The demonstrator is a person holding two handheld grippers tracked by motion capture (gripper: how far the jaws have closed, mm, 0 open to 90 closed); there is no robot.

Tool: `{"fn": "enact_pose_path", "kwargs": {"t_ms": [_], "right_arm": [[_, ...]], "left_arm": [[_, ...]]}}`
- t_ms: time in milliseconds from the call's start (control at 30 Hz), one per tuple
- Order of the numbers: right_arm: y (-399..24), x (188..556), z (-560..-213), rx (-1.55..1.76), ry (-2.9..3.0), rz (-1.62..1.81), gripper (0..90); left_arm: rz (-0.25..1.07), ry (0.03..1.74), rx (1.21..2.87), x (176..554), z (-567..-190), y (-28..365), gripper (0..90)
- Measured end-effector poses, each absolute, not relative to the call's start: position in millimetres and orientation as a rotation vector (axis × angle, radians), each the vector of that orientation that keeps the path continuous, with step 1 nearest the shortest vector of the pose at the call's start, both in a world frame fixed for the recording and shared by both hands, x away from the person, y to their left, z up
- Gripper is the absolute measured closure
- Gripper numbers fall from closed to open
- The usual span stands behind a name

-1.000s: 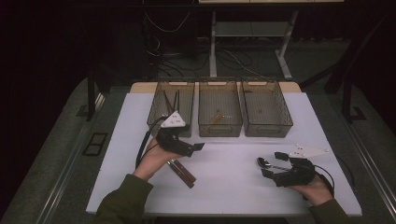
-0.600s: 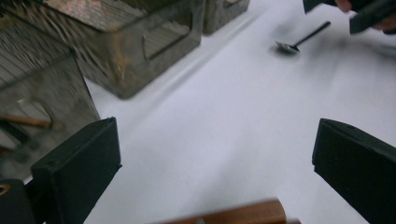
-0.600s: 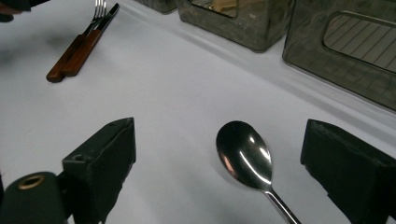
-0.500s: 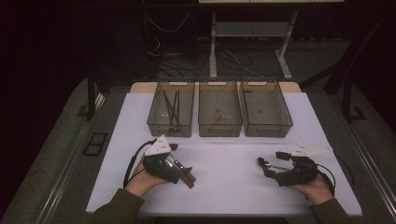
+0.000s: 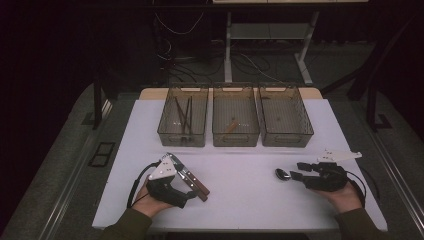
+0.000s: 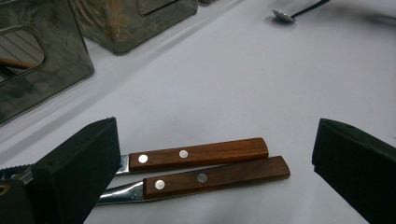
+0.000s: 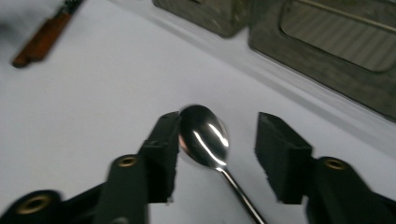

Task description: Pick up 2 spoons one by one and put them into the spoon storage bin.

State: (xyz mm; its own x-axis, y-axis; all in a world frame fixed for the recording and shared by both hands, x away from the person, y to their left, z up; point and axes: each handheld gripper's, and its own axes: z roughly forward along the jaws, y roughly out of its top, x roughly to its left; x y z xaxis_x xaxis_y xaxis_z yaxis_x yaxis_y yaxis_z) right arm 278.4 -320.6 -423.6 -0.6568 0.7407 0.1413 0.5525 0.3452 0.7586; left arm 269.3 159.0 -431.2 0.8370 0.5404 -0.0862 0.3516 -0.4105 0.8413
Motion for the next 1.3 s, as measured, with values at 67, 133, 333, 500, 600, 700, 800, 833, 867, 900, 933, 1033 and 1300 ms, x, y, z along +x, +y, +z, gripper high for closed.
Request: {"fn": "enact_pose_path", "kwargs": {"t_ms": [67,133,333,500,600,700,800,833,867,900,933,1033,1300], "right_arm": [[-325,283,-427,1.168,2.386,1.145,67.0],[-329,286,-430,1.196,2.393,1.087,76.1],[-340,290,-440,1.228,2.445,0.955,88.7],[-338,291,-443,1.209,2.49,0.918,89.8],[-337,290,-443,1.211,2.498,0.91,89.8],[-336,289,-442,1.198,2.507,0.904,89.9],[-336,287,-442,1.19,2.528,0.899,89.9],[-336,286,-441,1.189,2.535,0.899,90.0],[-336,285,-441,1.186,2.537,0.9,90.0],[-336,285,-441,1.186,2.544,0.902,90.0],[-336,284,-441,1.186,2.547,0.906,90.0],[-336,282,-441,1.177,2.566,0.909,90.0],[-333,280,-437,1.171,2.552,0.945,83.1]], "left_arm": [[0.247,0.657,2.041,270,-432,160,0.8],[0.247,0.658,2.041,270,-432,161,0.8],[0.251,0.654,2.037,271,-432,161,0.8],[0.25,0.65,2.047,271,-433,160,0.8],[0.243,0.657,2.049,271,-433,160,0.8],[0.242,0.657,2.053,271,-434,160,0.8],[0.238,0.658,2.049,271,-434,160,0.7],[0.239,0.657,2.051,271,-434,160,0.8],[0.24,0.653,2.053,271,-434,160,0.8],[0.24,0.652,2.055,271,-434,160,0.7],[0.239,0.649,2.057,271,-434,160,0.8],[0.236,0.649,2.057,271,-434,160,0.8],[0.235,0.647,2.058,271,-434,160,0.8]]}}
